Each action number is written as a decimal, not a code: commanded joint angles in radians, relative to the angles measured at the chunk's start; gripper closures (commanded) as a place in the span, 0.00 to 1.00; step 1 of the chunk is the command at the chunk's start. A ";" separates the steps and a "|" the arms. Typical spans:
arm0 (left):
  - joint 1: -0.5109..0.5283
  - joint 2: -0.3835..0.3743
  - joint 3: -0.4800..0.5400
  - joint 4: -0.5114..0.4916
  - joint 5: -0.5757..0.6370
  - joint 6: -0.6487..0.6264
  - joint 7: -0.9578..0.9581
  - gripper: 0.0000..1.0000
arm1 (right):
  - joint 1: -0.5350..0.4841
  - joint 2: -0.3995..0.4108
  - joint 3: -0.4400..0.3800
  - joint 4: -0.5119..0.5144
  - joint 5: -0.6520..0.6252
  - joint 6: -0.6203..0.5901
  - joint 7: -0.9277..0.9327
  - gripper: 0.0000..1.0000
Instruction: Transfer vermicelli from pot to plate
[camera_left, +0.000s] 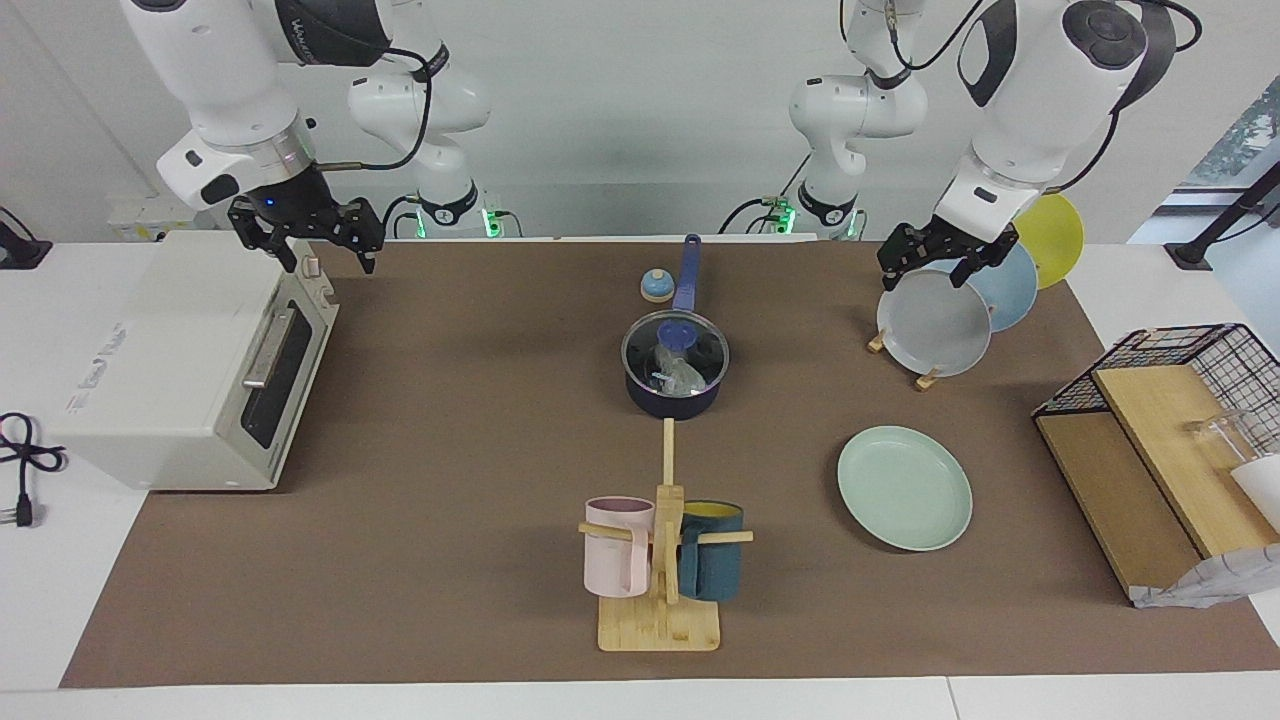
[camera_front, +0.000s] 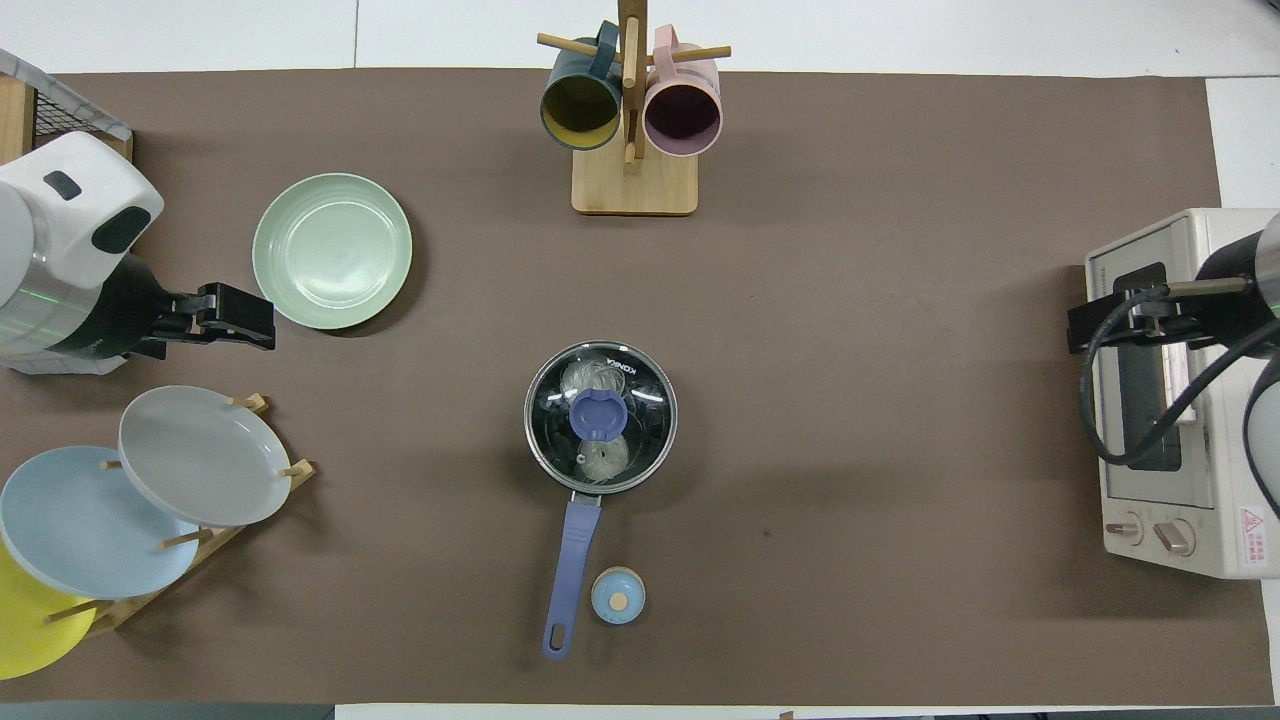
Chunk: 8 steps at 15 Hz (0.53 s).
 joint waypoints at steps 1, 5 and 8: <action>0.017 -0.008 -0.008 0.004 -0.007 0.007 -0.004 0.00 | 0.061 0.002 0.009 -0.002 0.029 0.025 -0.006 0.00; 0.019 -0.008 -0.008 0.004 -0.007 0.018 -0.004 0.00 | 0.240 0.064 0.009 0.035 0.032 0.071 0.219 0.00; 0.028 -0.006 -0.009 0.001 -0.007 0.032 -0.003 0.00 | 0.345 0.198 0.009 0.156 0.051 0.074 0.377 0.00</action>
